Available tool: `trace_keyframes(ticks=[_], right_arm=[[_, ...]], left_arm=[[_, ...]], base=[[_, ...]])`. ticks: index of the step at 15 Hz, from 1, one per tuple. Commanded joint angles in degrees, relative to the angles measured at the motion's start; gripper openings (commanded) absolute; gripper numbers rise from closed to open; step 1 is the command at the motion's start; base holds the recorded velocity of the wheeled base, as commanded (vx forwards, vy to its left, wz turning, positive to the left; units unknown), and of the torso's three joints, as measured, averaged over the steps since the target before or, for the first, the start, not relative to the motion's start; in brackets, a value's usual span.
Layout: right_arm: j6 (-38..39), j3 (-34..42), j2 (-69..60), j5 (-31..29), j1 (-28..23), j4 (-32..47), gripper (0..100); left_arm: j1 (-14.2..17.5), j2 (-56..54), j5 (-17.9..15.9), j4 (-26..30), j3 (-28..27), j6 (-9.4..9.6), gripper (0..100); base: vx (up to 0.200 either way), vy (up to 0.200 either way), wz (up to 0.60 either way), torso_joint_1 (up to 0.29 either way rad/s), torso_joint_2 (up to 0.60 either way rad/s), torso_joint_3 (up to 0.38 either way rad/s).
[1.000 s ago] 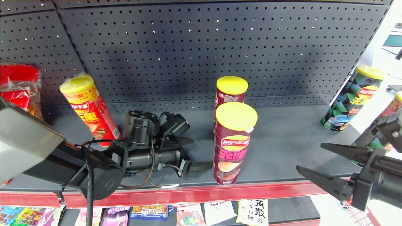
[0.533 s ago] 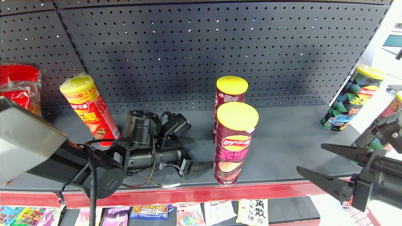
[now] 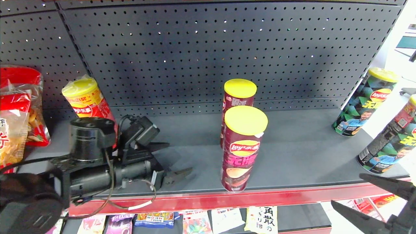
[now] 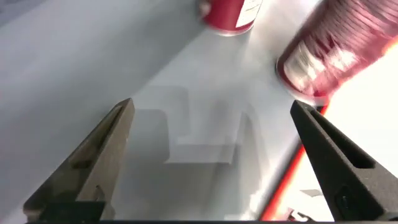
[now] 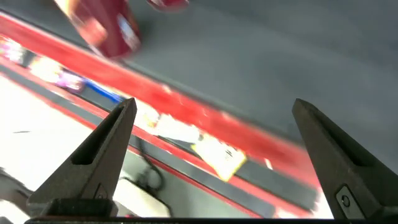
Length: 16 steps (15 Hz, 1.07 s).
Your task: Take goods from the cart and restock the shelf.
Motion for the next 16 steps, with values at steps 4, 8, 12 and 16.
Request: trace_keyframes(ticks=[4, 8, 12, 16], right_arm=[[-0.68, 0.32, -25.02, -2.65, -11.71, 19.86, 100], [-0.68, -1.00, -23.44, -2.30, -22.25, 20.91, 100], [-0.77, -1.09, -20.63, -2.13, -22.25, 20.91, 100], [-0.77, -1.26, -20.10, -2.04, -22.08, 20.82, 100]], left_arm=[[2.13, -22.16, 17.56, 4.48, 11.96, -0.16, 100], [5.03, -28.05, 26.44, 5.89, 13.37, -1.39, 100], [9.07, -28.14, 29.69, 5.80, 11.87, 1.51, 100], [9.16, -28.40, 29.78, 5.71, 12.31, 1.51, 100]], base=[[0.000, 0.000, 0.00, 0.000, 0.00, 0.000], [0.000, 0.000, 0.00, 0.000, 0.00, 0.000], [0.000, 0.000, 0.00, 0.000, 0.00, 0.000], [-0.150, 0.000, 0.00, 0.005, 0.00, 0.001]])
